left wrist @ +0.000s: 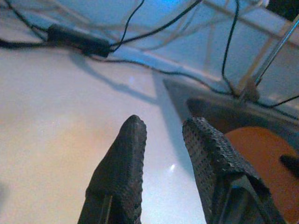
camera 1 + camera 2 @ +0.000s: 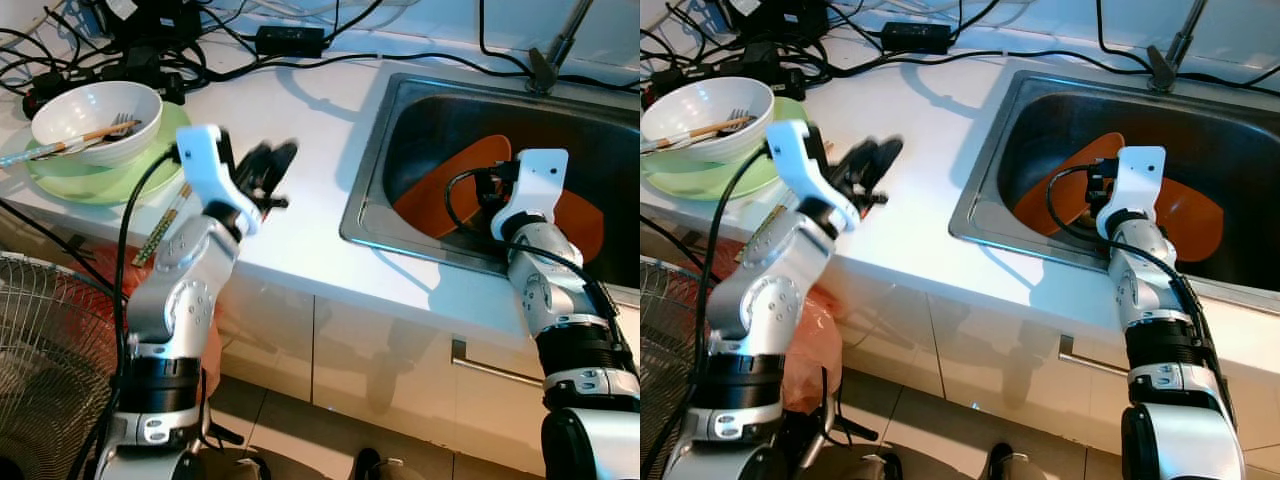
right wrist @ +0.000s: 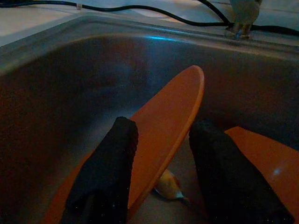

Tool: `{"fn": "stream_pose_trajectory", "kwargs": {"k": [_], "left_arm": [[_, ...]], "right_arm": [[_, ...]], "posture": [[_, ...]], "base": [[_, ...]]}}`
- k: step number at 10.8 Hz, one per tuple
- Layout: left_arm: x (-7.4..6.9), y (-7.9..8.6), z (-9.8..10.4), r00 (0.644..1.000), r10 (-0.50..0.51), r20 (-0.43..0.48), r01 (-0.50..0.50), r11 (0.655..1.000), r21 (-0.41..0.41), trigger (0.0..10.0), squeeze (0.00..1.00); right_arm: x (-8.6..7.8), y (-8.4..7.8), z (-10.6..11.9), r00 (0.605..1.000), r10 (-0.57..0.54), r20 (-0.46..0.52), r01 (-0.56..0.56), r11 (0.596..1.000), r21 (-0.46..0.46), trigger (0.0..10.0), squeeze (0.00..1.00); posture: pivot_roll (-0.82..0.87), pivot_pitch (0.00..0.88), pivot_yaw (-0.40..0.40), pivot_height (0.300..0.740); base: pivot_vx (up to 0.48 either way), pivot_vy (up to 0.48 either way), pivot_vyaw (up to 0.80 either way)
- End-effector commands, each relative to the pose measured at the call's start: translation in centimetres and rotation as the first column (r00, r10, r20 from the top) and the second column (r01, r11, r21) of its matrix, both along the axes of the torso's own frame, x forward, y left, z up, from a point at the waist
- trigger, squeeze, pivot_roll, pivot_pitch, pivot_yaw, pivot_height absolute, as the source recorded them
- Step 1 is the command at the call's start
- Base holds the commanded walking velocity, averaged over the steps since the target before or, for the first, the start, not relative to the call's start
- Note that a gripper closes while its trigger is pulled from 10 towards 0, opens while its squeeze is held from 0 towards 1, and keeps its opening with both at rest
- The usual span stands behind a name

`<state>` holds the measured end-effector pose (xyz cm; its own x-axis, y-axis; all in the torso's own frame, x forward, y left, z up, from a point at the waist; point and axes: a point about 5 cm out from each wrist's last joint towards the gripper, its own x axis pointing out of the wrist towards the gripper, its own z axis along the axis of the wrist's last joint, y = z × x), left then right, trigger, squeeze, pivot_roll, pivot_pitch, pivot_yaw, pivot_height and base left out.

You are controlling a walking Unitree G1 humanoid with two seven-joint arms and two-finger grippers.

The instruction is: Kitchen organization

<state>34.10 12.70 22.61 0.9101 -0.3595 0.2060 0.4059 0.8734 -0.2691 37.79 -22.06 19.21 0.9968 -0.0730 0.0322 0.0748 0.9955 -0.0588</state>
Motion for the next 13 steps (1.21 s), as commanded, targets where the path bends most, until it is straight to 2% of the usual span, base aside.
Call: {"fn": "stream_pose_trajectory", "kwargs": {"k": [1, 2, 4, 8, 10, 13], "left_arm": [[0.0, 0.1, -0.5, 1.0, 0.011, -0.007, -0.011, 1.0, 0.027, 10.0, 0.0], [0.2, 0.2, -1.9, 0.998, 0.065, 0.002, -0.064, 0.977, 0.206, 10.0, 0.0], [0.2, 0.1, -2.7, 0.997, 0.076, -0.009, -0.072, 0.965, 0.252, 10.0, 0.0], [0.3, 0.6, -3.6, 0.993, 0.117, 0.012, -0.116, 0.953, 0.28, 10.0, 0.0], [0.4, 1.1, -3.9, 0.987, 0.153, 0.043, -0.159, 0.946, 0.284, 10.0, 0.0], [0.4, 1.0, -4.0, 0.985, 0.159, 0.061, -0.169, 0.948, 0.27, 10.0, 0.0]], "right_arm": [[0.2, 0.4, 0.7, 1.0, 0.019, 0.023, -0.018, 1.0, -0.009, 10.0, 0.0], [0.2, 0.4, 0.4, 1.0, 0.02, 0.013, -0.019, 1.0, -0.016, 10.0, 0.0], [0.2, 0.2, 0.4, 1.0, 0.015, 0.008, -0.014, 0.999, -0.053, 10.0, 0.0], [0.1, 0.3, 0.1, 1.0, 0.017, 0.002, -0.017, 0.997, -0.074, 10.0, 0.0], [0.0, 0.1, 0.0, 1.0, 0.015, 0.004, -0.014, 0.996, -0.086, 10.0, 0.0], [-0.1, 0.0, -0.5, 1.0, 0.019, 0.0, -0.019, 0.993, -0.119, 10.0, 0.0]], "posture": [[0.08, 0.169, -0.003, 0.74], [0.08, 0.169, -0.003, 0.74], [0.08, 0.176, -0.007, 0.74], [0.08, 0.179, -0.006, 0.74], [0.08, 0.18, -0.006, 0.74], [0.08, 0.18, -0.007, 0.74]], "base": [[0.0, 0.0, 0.0], [0.0, 0.0, 0.0], [0.0, 0.0, 0.0], [0.0, 0.0, 0.0], [0.0, 0.0, 0.0], [0.0, 0.0, 0.0]]}}
